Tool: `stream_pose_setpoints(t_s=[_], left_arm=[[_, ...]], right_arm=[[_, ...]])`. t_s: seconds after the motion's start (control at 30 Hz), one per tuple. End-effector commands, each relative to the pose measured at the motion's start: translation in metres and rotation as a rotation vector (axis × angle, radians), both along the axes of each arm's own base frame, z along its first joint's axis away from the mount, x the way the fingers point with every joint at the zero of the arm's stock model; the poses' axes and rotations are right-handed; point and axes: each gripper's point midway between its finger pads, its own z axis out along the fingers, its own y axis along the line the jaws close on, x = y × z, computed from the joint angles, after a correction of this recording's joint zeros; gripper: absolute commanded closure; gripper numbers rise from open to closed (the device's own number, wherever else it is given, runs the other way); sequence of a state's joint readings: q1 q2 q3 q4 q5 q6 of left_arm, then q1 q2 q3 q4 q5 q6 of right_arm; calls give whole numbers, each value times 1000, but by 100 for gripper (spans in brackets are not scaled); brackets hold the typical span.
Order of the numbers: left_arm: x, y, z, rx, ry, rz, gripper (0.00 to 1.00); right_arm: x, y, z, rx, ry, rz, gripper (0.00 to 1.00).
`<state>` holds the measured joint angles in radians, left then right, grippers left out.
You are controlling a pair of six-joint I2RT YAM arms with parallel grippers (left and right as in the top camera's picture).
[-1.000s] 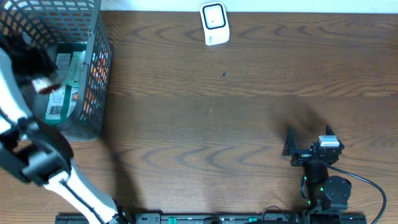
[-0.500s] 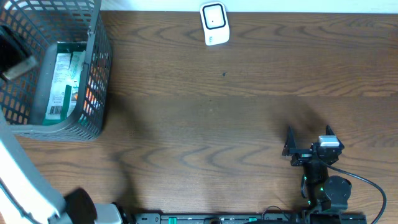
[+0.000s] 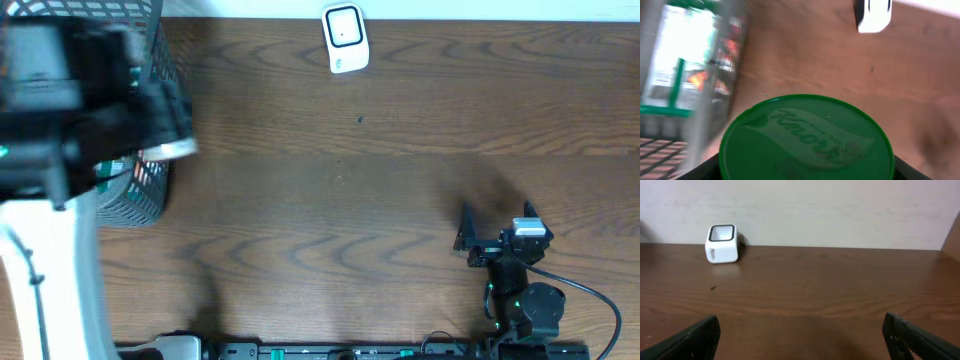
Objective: Scan the item barcode
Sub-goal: 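Carry the jar with the left gripper toward the white scanner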
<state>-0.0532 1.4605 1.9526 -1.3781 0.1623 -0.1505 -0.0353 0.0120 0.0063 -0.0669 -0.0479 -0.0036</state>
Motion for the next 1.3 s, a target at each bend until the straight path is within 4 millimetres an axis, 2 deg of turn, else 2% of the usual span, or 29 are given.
stream_pose_setpoints(t_s=[0.0, 0.13, 0.3, 0.43, 0.67, 0.83, 1.03, 1.27], left_arm=[[4, -22, -37, 38, 80, -9, 41], [9, -65, -91, 27, 135, -87, 42], [7, -108, -167, 4, 210, -110, 42], [1, -137, -221, 14, 255, -150, 41], [19, -170, -294, 72, 277, -170, 42], [26, -185, -322, 53, 286, -148, 41], [32, -210, -315, -40, 246, -143, 41], [24, -237, -311, -99, 238, -177, 42]], right_arm=[[0, -2, 0, 6, 0, -8, 1], [0, -2, 0, 6, 0, -9, 1], [0, -2, 0, 6, 0, -8, 1], [0, -2, 0, 6, 0, -9, 1], [0, -2, 0, 6, 0, -9, 1], [0, -2, 0, 6, 0, -9, 1], [0, -2, 0, 6, 0, -9, 1], [0, 0, 0, 6, 0, -3, 1]])
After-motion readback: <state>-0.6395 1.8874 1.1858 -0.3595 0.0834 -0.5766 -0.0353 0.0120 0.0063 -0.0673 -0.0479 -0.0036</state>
